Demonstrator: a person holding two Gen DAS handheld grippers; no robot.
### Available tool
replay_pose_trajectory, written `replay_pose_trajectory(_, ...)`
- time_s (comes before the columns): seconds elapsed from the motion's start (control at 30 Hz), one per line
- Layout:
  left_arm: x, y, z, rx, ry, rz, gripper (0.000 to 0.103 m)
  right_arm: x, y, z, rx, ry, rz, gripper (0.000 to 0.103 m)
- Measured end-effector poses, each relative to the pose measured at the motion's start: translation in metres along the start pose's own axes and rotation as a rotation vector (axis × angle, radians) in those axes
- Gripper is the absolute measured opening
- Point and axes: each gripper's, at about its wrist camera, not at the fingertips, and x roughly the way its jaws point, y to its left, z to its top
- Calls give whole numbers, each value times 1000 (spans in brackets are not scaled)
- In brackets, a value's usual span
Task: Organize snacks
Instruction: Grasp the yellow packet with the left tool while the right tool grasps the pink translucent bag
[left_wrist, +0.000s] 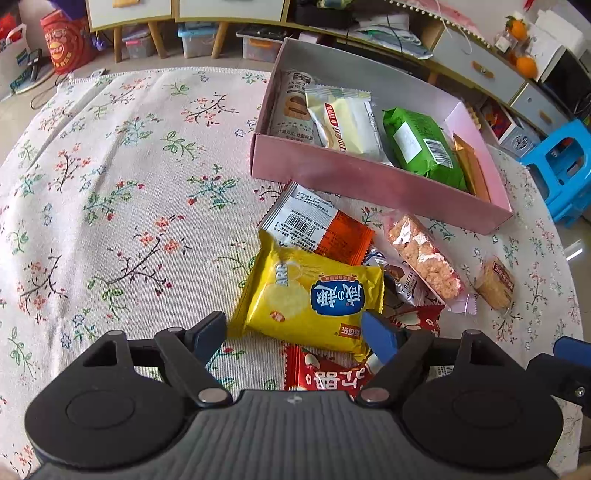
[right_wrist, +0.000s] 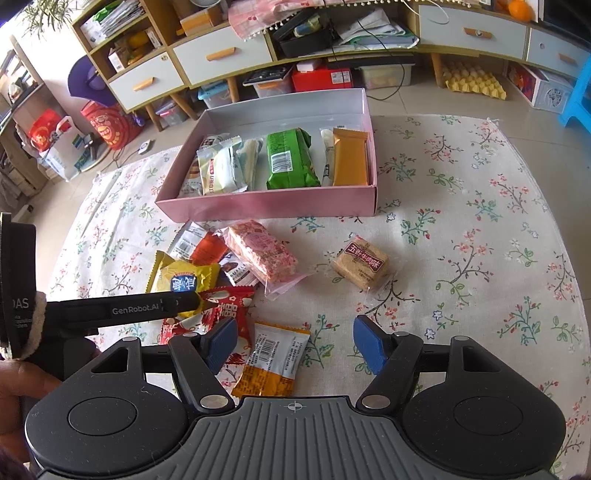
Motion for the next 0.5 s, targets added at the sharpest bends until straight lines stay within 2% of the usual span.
replay_pose_trajectory(0.23, 3, -5, -1, 38, -4, 19, 85, 1, 0, 0, 3, 0, -5, 70)
replay_pose_trajectory(0.3, 2, -5, -1, 49, -10, 6, 78, 1, -1, 1, 3, 0, -5, 70)
replay_pose_trajectory(0.33, 0, -6, 0, 51, -11, -6, 70, 1, -1, 0, 3, 0, -4, 70)
replay_pose_trajectory(0.37, -1, -7, 0, 50, -10, -15, 66, 1, 0, 0, 3, 0, -5, 70)
replay_pose_trajectory(0.5, -4, -11, 0, 82, -10, 7, 61, 0, -2, 1, 6, -4, -7, 70)
